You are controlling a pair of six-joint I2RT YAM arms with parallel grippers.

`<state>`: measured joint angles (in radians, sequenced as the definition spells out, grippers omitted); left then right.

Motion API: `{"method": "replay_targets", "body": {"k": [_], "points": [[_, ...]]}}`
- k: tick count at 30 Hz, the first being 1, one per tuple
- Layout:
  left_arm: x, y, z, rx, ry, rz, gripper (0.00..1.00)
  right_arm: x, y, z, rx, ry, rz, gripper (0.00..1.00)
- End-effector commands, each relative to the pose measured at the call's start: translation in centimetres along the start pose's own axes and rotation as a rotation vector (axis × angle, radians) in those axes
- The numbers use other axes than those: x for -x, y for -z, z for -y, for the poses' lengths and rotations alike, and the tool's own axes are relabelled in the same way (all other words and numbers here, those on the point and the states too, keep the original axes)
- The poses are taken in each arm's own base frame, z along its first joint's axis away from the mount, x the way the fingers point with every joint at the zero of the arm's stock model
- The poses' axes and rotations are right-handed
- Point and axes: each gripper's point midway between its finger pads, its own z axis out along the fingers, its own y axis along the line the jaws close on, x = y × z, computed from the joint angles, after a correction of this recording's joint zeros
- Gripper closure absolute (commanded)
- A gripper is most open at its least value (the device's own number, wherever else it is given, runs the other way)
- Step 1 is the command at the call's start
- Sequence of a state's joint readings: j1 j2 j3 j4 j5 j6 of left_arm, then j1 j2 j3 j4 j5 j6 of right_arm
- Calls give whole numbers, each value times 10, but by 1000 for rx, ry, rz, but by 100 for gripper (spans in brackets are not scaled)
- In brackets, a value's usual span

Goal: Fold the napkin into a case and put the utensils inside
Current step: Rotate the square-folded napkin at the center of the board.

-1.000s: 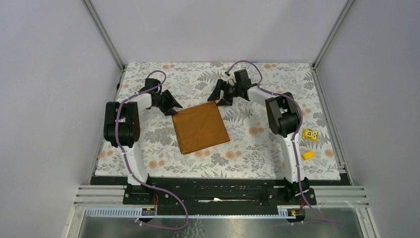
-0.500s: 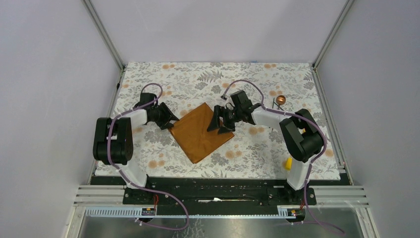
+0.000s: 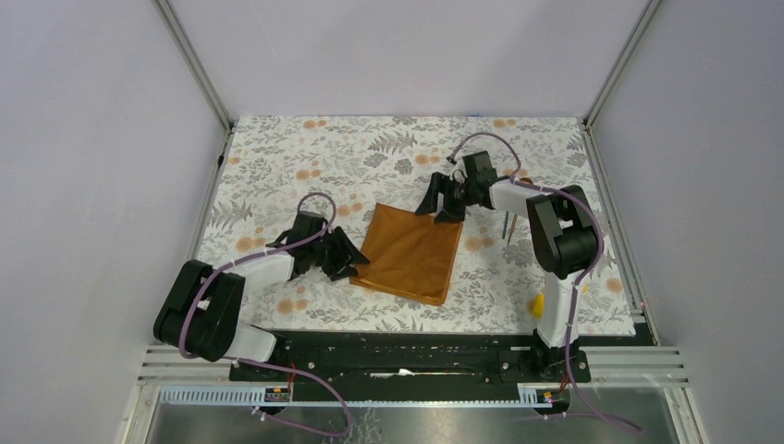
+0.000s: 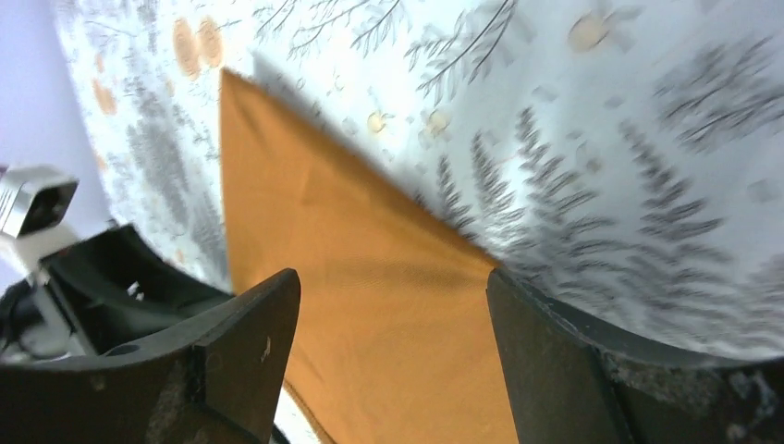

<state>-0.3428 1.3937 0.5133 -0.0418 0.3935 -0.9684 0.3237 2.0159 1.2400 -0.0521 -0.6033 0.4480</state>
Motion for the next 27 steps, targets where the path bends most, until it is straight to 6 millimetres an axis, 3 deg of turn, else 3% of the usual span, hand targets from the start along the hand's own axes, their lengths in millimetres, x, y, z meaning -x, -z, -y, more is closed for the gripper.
{"method": "replay_targets", "body": {"k": [1, 3, 6, 10, 14, 20, 23, 27], "points": [[-17, 16, -9, 62, 4, 11, 44, 18, 9, 35, -215, 142, -14, 18], [-18, 30, 5, 25, -51, 11, 36, 25, 24, 18, -224, 165, -1, 17], [-10, 48, 32, -28, -138, 29, 28, 20, 47, -13, -224, 180, 31, 15], [0, 50, 71, -103, -223, -24, 29, -30, 52, -43, -113, 92, -39, 15], [10, 33, 72, -78, -233, -38, 35, -76, 43, -73, 74, 33, -115, 16], [-7, 9, 34, -25, -201, -96, 38, -74, 26, -42, 15, 26, -87, 18], [-25, 3, 8, 2, -172, -123, 38, -63, 18, -18, -18, 5, -80, 20], [-50, -4, -4, -4, -148, -164, 38, -42, 10, 10, -53, 2, -58, 20]]}}
